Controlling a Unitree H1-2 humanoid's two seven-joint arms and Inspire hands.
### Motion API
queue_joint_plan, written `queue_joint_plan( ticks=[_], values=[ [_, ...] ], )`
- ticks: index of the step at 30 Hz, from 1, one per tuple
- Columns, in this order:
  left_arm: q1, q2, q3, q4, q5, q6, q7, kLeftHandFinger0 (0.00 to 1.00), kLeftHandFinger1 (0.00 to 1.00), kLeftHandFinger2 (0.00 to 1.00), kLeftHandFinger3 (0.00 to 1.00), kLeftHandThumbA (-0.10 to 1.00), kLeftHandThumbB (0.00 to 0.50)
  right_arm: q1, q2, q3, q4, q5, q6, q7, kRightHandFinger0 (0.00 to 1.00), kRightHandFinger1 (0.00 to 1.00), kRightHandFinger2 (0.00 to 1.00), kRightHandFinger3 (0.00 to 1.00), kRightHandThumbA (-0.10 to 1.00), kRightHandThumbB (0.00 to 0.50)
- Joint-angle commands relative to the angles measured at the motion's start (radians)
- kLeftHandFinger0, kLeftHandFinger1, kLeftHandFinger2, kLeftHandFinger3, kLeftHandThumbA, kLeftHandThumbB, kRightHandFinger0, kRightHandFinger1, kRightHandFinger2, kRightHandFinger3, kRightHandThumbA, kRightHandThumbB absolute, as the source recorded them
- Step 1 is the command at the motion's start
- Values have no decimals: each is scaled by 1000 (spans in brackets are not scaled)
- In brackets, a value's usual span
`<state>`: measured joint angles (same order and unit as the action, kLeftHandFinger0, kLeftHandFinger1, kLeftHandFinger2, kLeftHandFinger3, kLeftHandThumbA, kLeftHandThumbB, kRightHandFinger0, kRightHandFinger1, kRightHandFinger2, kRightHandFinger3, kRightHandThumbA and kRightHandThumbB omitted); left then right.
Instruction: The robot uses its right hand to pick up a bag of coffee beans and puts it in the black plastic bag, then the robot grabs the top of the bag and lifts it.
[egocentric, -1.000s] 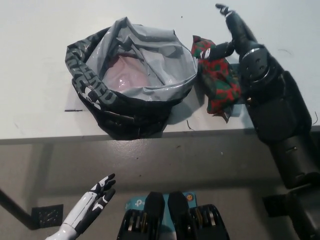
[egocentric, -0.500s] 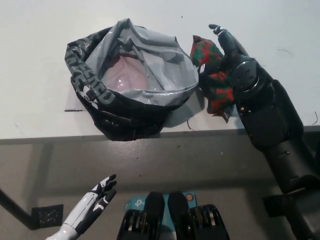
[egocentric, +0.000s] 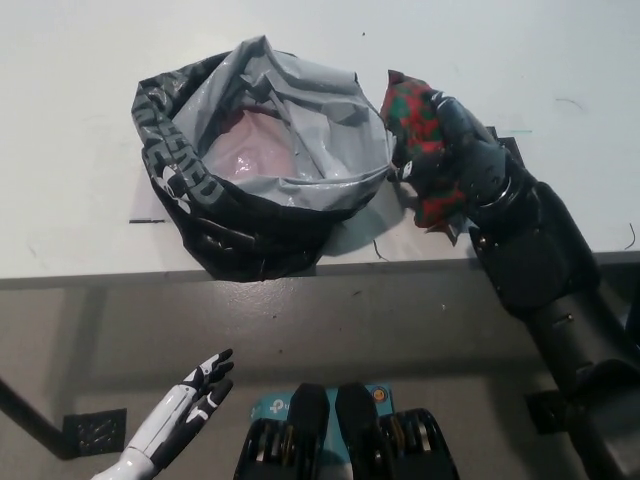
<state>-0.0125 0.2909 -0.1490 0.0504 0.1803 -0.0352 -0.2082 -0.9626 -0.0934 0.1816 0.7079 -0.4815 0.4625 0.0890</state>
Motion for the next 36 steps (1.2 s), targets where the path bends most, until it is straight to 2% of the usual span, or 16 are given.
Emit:
queue_joint_plan(
  ticks=[1,6,10,12,14,15,16,18,22,25,27,28,29,31,34,36],
  values=[
    [-11,19,10,-16,-12,-18,-12,1000,1000,1000,1000,1000,169,-45,1,34,82,-12,-35,-55,1000,1000,1000,1000,1000,394],
    [-13,25,2,-14,18,-28,-3,1000,1000,1000,1000,1000,172,-56,3,61,157,-22,-48,-85,1000,1000,1000,1000,990,405],
    [-13,20,7,-17,11,-17,-3,1000,1000,1000,1000,1000,176,-87,14,112,246,-71,-5,-140,1000,1000,1000,1000,757,414],
    [-11,18,9,-16,7,-19,-4,1000,1000,1000,1000,1000,178,-113,17,165,324,-138,8,-151,1000,1000,1000,1000,627,380],
    [-14,19,8,-11,9,-23,-4,1000,1000,1000,1000,1000,184,-127,19,219,393,-190,8,-216,743,1000,1000,1000,444,368],
    [-14,20,8,-12,11,-23,-4,1000,1000,1000,1000,1000,183,-125,17,229,398,-186,8,-229,368,558,858,1000,165,171],
    [-15,22,8,-13,14,-22,-4,1000,1000,1000,1000,1000,182,-125,15,245,410,-177,7,-248,214,341,587,1000,120,231],
    [-20,23,7,-13,12,-24,-7,1000,1000,1000,1000,1000,174,-120,11,254,426,-171,-17,-287,72,156,362,1000,50,229],
    [-22,25,7,-19,14,-13,-9,1000,1000,1000,1000,1000,172,-110,10,223,435,-137,-91,-383,0,6,185,921,-62,219],
    [-20,24,7,-16,13,-25,-6,1000,1000,1000,1000,1000,158,-109,12,182,436,-95,-132,-404,0,0,111,949,-84,206],
    [-19,25,5,-18,21,-19,-5,1000,1000,1000,1000,1000,160,-106,14,143,432,-62,-165,-420,0,0,109,875,-93,215],
    [-19,25,4,-16,23,-25,-3,1000,1000,1000,1000,1000,155,-104,15,100,427,-22,-199,-425,0,0,99,656,-100,216],
    [-20,25,4,-14,23,-28,-3,1000,1000,1000,1000,1000,155,-103,16,79,426,-3,-213,-425,0,0,98,592,-100,216],
    [-21,24,5,-14,19,-26,-5,1000,1000,1000,1000,1000,156,-102,20,-20,418,84,-256,-407,0,2,59,296,-100,204],
    [-22,24,6,-15,18,-20,-7,1000,1000,1000,1000,1000,152,-103,26,-202,386,258,-304,-336,20,79,74,297,-100,185],
    [-23,25,6,-16,16,-17,-10,1000,1000,1000,1000,1000,148,-110,30,-334,375,392,-328,-262,4,136,133,505,-100,180]
  ],
)
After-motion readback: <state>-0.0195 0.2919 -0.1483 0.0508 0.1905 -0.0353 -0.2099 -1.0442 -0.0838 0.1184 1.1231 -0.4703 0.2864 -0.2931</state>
